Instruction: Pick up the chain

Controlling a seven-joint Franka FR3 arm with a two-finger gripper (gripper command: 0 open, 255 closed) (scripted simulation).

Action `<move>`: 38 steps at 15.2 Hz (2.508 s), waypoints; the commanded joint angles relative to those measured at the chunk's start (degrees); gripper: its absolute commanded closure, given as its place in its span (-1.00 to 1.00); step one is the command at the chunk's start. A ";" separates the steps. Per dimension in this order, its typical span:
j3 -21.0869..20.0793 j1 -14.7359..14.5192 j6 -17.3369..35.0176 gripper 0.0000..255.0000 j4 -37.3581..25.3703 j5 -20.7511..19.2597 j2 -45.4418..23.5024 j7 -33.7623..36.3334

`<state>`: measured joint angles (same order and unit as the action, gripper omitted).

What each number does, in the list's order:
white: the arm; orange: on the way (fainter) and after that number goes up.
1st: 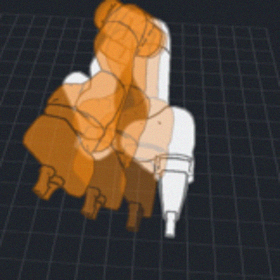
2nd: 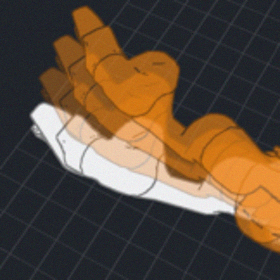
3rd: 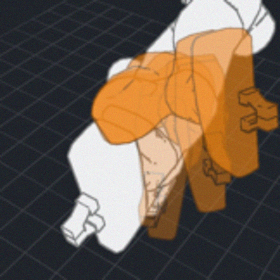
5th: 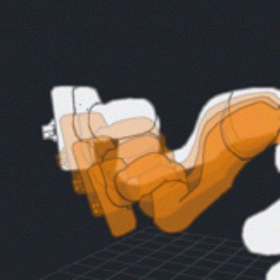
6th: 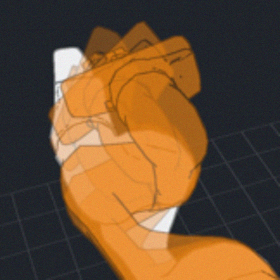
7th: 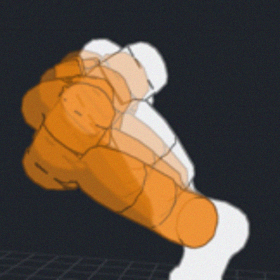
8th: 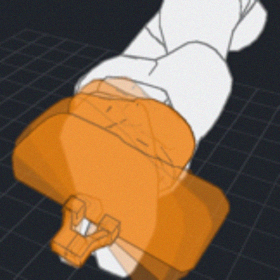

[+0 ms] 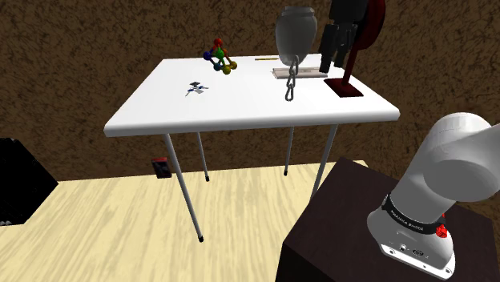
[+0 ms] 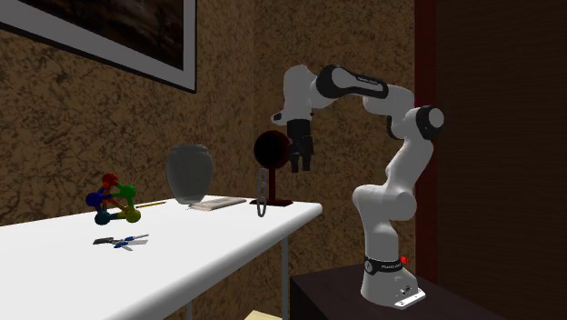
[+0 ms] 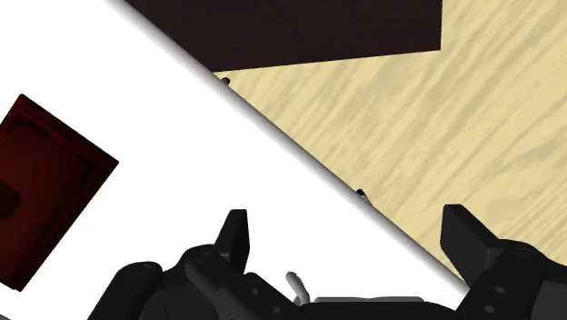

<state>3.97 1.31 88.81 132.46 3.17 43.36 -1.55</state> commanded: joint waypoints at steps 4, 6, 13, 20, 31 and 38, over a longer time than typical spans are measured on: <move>-1.64 2.72 -0.62 -1.00 -6.35 2.85 -10.31 10.76; -2.12 4.40 -1.31 -1.00 -10.69 4.56 -16.87 17.72; -0.91 8.64 -3.13 -1.00 -22.07 9.62 -34.39 37.01; -1.01 8.60 1.78 -1.00 -17.27 9.65 -34.60 36.02; -1.03 8.59 1.77 1.00 -17.23 9.65 -34.54 36.05; -0.91 8.63 -2.70 1.00 -21.62 9.62 -34.39 36.92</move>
<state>3.03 9.93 86.94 111.73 12.78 9.05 35.22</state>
